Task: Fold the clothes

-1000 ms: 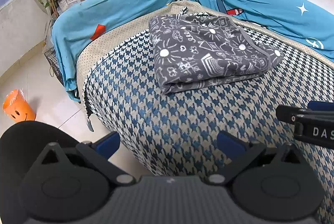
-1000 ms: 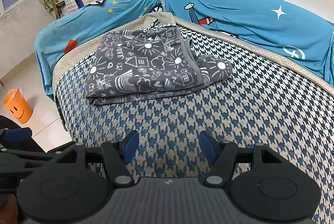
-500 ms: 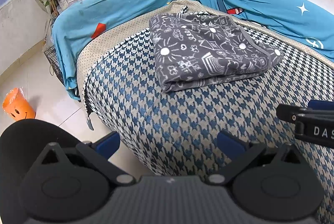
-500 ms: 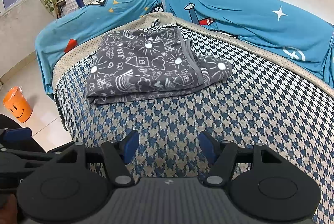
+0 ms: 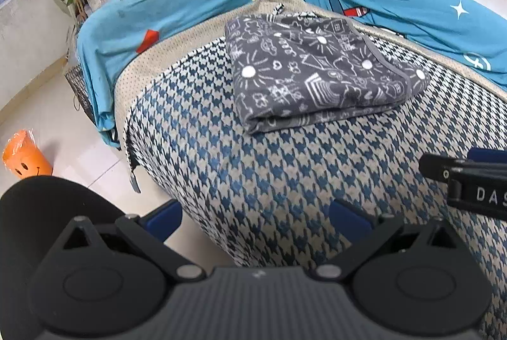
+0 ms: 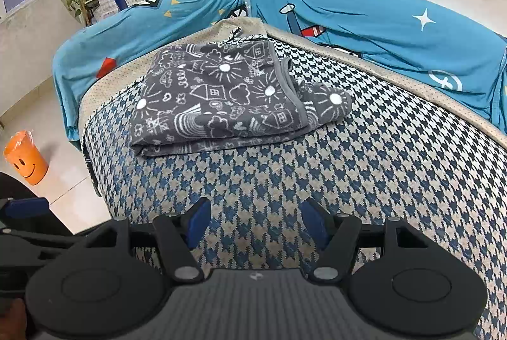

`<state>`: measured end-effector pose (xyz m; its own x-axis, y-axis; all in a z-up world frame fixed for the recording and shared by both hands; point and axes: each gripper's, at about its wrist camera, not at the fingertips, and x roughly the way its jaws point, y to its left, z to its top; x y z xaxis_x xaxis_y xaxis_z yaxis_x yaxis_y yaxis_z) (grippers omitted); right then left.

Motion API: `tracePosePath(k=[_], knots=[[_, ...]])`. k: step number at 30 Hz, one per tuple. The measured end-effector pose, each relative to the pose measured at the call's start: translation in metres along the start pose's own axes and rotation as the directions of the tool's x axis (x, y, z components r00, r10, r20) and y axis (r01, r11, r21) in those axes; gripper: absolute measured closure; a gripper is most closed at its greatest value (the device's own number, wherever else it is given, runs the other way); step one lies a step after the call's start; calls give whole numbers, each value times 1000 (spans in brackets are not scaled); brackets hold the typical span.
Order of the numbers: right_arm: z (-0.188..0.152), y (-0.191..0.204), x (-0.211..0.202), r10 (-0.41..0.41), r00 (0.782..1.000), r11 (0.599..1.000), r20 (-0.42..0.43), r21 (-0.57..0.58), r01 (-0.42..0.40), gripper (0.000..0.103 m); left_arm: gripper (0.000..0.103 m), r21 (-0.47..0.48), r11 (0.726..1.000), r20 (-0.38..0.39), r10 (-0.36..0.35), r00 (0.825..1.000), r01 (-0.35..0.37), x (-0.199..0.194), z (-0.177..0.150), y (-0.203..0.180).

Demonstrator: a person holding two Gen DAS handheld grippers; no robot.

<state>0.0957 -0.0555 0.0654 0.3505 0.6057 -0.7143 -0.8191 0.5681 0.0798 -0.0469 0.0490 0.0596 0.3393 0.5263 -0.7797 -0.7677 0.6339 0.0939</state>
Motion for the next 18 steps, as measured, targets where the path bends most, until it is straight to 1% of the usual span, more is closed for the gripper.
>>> tracePosePath(k=[5,18], knots=[[0,-1,1,-5,1000,1000,-6,3,5,39,0,2,1000,-24,-8,1000,8,3,-3,-1],[-1,0,2,-4,1000,1000,-9,-2,4,39,0,8,1000,-29,-11,1000,11,5,-3,-2]])
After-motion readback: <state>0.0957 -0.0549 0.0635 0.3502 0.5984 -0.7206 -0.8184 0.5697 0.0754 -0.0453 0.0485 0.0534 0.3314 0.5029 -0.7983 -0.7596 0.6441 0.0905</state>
